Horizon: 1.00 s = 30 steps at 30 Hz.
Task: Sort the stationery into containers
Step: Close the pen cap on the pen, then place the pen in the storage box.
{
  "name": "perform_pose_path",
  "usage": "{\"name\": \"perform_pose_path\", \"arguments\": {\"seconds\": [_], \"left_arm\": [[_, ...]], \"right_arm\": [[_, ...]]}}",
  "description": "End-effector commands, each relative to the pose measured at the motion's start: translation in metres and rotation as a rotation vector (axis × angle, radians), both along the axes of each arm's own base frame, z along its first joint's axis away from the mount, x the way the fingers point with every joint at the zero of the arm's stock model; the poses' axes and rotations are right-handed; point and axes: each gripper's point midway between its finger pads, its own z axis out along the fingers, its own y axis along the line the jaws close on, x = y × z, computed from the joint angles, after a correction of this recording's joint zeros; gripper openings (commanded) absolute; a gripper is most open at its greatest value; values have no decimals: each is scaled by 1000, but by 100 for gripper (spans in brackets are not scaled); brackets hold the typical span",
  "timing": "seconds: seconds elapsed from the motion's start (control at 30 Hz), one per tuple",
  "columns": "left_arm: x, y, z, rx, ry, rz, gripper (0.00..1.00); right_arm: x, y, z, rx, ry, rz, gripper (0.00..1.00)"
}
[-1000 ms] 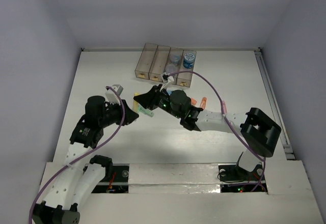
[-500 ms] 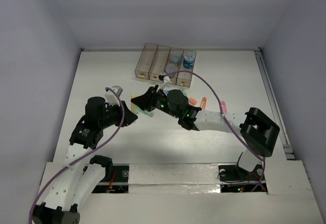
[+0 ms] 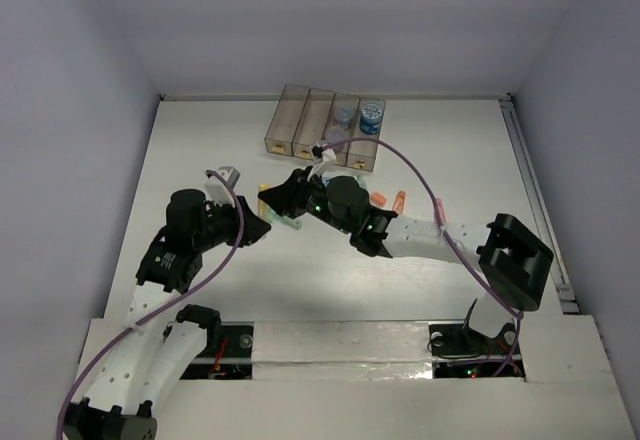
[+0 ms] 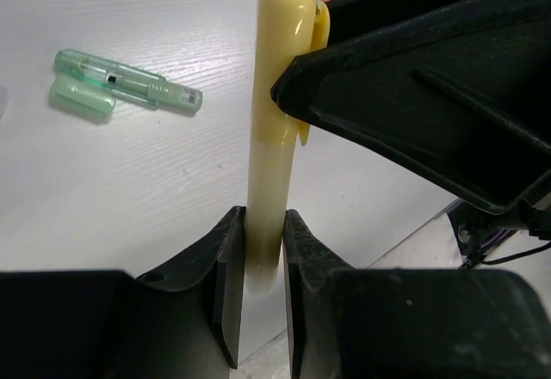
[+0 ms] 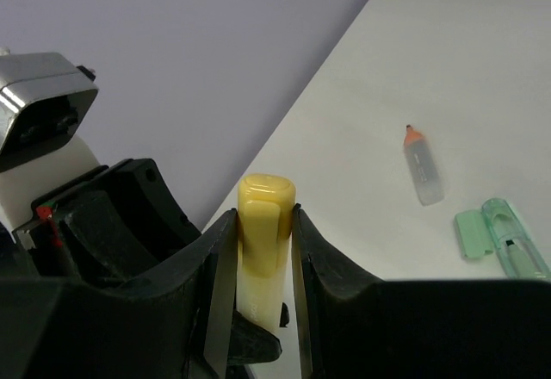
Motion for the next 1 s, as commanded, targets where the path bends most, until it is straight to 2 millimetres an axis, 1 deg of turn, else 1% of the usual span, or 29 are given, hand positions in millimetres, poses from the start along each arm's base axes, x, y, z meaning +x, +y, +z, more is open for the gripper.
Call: {"name": "perform_pose_path", "arguments": {"seconds": [0.0, 0.03, 0.07, 0.1, 0.13, 0.17, 0.2, 0.23, 0.27, 0.33, 0.37, 0.4, 0.43, 0.47, 0.5, 0.53, 0.57, 0.6, 0.63, 0.67, 0.7, 0.73, 0.77, 0.8, 0.83, 0.87, 0.9, 0.93, 0.97], "left_arm": [[68, 22, 123, -108, -520, 211, 3], [66, 20, 122, -107, -518, 196, 7], [64, 17, 121, -110, -517, 175, 13], [63, 16, 119, -110, -515, 165, 18], [62, 14, 119, -112, -516, 153, 22], [59, 11, 120, -118, -518, 129, 33], [57, 9, 119, -121, -519, 116, 39], [55, 7, 120, -125, -523, 101, 45], [53, 3, 120, -132, -523, 76, 54], [51, 2, 121, -133, -529, 64, 63], [50, 2, 121, -133, -529, 64, 69], [48, 1, 123, -131, -535, 57, 72], [46, -1, 122, -130, -533, 49, 74], [47, 1, 122, -123, -532, 61, 77], [45, -1, 123, -120, -536, 54, 79], [44, -2, 122, -117, -532, 53, 80], [45, 1, 121, -108, -527, 72, 96], [45, -1, 121, -105, -528, 68, 99], [43, -2, 121, -102, -527, 66, 99], [44, 0, 120, -97, -524, 76, 99], [43, -2, 121, -96, -525, 69, 99], [44, -1, 120, -93, -525, 73, 99], [42, -3, 121, -94, -525, 70, 99], [43, -2, 121, -92, -527, 74, 99], [43, -1, 122, -91, -531, 77, 99], [41, -3, 123, -91, -537, 72, 99], [42, -2, 124, -90, -539, 76, 99], [42, -1, 124, -88, -541, 79, 99], [42, -1, 124, -86, -539, 85, 99]], "right_arm": [[-75, 7, -64, -214, 143, 252, 0], [-60, 6, -58, -188, 141, 225, 0], [-33, -2, -49, -150, 150, 166, 0], [-16, -6, -43, -125, 147, 128, 0], [2, -6, -27, -84, 127, 93, 0], [17, -9, -19, -65, 117, 61, 0], [42, -17, -18, -63, 113, 2, 0], [62, -19, 0, -37, 90, -41, 0], [75, -21, 8, -23, 81, -60, 0], [111, -34, 10, -20, 74, -151, 0], [125, -35, 28, 4, 49, -175, 0], [138, -40, 30, 6, 48, -198, 0], [161, -51, 21, -10, 58, -253, 0], [176, -55, 31, 3, 42, -280, 0], [187, -61, 27, -14, 50, -300, 0], [205, -73, 25, -21, 50, -332, 0], [219, -77, 10, -52, 52, -351, 0], [231, -80, 20, -47, 27, -367, 0], [246, -92, 11, -80, 40, -394, 0], [262, -95, -11, -136, 46, -419, 0], [277, -97, 6, -129, 14, -444, 0], [287, -102, -3, -165, 25, -473, 0], [299, -108, -6, -196, 0, -496, 0], [310, -106, -28, -235, 6, -511, 0], [325, -112, -11, -230, -24, -551, 0], [332, -111, -13, -246, -35, -560, 0], [343, -114, -29, -267, -29, -576, 0], [350, -113, -16, -251, -55, -594, 0], [357, -118, -20, -262, -52, -606, 0]]}}
